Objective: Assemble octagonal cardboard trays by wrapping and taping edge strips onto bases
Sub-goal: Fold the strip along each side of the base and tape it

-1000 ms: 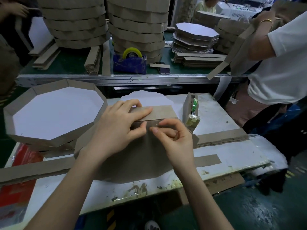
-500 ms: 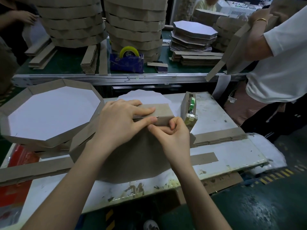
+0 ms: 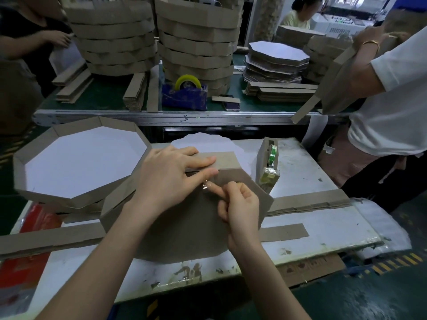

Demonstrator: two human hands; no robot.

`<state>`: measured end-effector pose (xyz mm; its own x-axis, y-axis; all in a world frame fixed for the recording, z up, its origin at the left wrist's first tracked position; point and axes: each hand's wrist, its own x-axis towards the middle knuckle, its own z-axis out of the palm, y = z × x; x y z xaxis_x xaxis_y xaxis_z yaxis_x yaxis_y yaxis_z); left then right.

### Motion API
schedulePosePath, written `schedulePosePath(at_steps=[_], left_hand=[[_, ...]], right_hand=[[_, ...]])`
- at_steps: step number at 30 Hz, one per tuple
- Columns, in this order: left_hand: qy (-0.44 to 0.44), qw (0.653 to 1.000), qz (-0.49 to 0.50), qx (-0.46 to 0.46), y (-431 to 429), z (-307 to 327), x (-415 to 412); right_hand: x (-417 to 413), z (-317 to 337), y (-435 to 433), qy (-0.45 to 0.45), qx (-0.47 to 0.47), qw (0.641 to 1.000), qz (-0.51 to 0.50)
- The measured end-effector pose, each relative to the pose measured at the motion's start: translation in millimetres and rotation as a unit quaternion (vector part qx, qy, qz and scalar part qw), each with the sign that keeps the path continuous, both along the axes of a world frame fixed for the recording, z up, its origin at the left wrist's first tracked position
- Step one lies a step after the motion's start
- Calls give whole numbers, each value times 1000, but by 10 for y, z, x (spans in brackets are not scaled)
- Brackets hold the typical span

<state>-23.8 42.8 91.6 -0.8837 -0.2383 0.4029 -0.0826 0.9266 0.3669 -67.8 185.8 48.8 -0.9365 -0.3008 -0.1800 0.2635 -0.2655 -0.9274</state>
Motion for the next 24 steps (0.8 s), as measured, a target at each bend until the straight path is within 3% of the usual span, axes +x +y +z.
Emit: schedulePosePath(at_steps=[5, 8, 12, 15, 19, 22, 24], left_hand=[[8, 999, 18, -28, -82, -61, -5], [11, 999, 10, -48, -103, -83, -21], [16, 997, 0, -74, -134, -124, -11], [31, 995, -3, -93, -120, -132, 8], [13, 991, 10, -135, -70, -111, 81], [-77, 983, 26, -164, -40, -78, 125], [-107, 984, 23, -143, -23, -48, 117]], right_hand=[[122, -310, 96, -3, 95, 995, -16], [64, -244, 145, 115, 74, 987, -83], [-242, 127, 152, 312, 29, 940, -136], [-584, 301, 136, 354, 86, 922, -131], [-943, 305, 129, 303, 227, 924, 62], [-1010, 254, 168, 297, 318, 879, 196], [-997, 225, 192, 286, 326, 873, 224]])
